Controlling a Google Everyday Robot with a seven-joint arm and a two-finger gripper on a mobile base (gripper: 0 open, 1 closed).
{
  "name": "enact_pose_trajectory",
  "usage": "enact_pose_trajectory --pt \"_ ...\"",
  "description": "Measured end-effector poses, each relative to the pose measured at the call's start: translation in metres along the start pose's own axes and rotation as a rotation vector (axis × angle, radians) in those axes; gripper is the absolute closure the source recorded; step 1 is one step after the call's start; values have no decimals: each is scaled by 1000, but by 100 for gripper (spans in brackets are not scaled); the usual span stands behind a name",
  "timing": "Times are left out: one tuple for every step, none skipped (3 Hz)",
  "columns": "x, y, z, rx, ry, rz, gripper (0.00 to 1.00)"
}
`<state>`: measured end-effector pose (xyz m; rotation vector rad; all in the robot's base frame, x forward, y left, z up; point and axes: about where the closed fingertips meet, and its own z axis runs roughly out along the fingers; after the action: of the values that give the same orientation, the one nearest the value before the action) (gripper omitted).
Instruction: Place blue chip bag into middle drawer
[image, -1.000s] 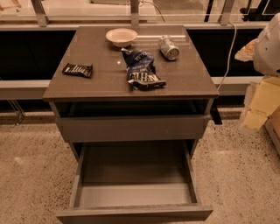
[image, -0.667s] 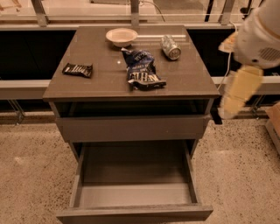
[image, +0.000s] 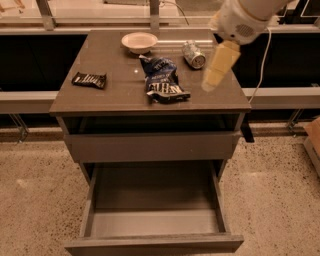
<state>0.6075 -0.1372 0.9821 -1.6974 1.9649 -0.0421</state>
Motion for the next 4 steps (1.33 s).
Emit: enact_pose_trajectory --pt "-24 -44 43 16 -104 76 0" --pt "-40 -70 89 12 -172 169 0" --pt "-56 -80 132 -17 -214 238 0" --pt "-71 -76 169 -77 -234 279 16"
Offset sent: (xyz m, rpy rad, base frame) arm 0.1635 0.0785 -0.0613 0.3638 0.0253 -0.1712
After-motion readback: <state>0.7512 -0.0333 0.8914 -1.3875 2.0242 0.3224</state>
